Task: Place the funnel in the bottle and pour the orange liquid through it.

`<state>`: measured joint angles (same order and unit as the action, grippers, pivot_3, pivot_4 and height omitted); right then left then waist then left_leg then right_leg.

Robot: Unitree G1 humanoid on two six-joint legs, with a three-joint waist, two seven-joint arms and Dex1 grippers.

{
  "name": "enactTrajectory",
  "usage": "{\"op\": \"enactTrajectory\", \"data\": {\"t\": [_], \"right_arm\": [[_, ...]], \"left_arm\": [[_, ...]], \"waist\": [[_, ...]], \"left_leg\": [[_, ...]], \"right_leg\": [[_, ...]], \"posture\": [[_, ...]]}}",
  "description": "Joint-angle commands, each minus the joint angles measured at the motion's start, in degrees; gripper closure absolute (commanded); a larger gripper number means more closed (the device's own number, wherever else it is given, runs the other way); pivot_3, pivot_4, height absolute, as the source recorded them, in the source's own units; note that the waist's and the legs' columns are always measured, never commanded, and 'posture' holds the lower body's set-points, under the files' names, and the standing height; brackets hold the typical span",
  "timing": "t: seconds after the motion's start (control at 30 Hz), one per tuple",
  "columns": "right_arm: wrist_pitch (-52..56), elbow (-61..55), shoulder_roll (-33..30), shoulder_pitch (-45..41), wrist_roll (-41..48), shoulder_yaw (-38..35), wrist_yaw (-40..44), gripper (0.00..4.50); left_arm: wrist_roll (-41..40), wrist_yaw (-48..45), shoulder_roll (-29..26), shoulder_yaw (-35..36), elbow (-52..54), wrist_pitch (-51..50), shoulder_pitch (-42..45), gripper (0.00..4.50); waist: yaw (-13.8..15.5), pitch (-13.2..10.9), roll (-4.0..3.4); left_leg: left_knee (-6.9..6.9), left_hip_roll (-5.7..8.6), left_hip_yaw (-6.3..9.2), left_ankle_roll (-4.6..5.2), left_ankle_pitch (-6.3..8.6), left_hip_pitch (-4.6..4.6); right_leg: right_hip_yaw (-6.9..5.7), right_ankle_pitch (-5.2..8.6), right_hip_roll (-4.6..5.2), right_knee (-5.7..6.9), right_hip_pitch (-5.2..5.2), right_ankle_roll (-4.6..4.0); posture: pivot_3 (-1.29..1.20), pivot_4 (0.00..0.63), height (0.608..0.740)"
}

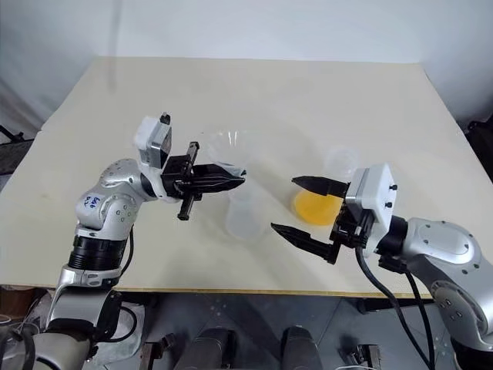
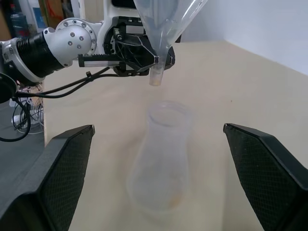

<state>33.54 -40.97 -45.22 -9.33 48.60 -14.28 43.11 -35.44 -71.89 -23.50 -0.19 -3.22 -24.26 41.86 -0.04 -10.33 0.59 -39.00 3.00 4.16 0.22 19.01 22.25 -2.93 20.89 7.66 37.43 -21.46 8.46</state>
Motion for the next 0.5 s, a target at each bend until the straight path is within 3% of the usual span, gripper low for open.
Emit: {"op": "enactTrajectory", "data": {"t": [0.03, 0.5], "right_arm": [[-1.3, -2.6, -0.1, 0.4, 0.9, -1.6, -0.4, 0.0], [-1.1, -3.4, -0.4, 1.7, 0.9, -2.3, -1.1, 0.0]], "left_arm": [[1.4, 1.0, 0.1, 0.0, -1.0, 1.8, 0.1, 4.33], [4.0, 0.0, -0.5, -1.8, -3.2, 2.4, 0.4, 4.33]], "waist": [[0.0, 0.0, 0.0], [0.0, 0.0, 0.0]], "left_leg": [[0.0, 0.0, 0.0, 0.0, 0.0, 0.0], [0.0, 0.0, 0.0, 0.0, 0.0, 0.0]], "right_leg": [[0.0, 0.0, 0.0, 0.0, 0.0, 0.0], [0.0, 0.0, 0.0, 0.0, 0.0, 0.0]], "posture": [[0.0, 0.15, 0.74], [0.0, 0.15, 0.74]]}}
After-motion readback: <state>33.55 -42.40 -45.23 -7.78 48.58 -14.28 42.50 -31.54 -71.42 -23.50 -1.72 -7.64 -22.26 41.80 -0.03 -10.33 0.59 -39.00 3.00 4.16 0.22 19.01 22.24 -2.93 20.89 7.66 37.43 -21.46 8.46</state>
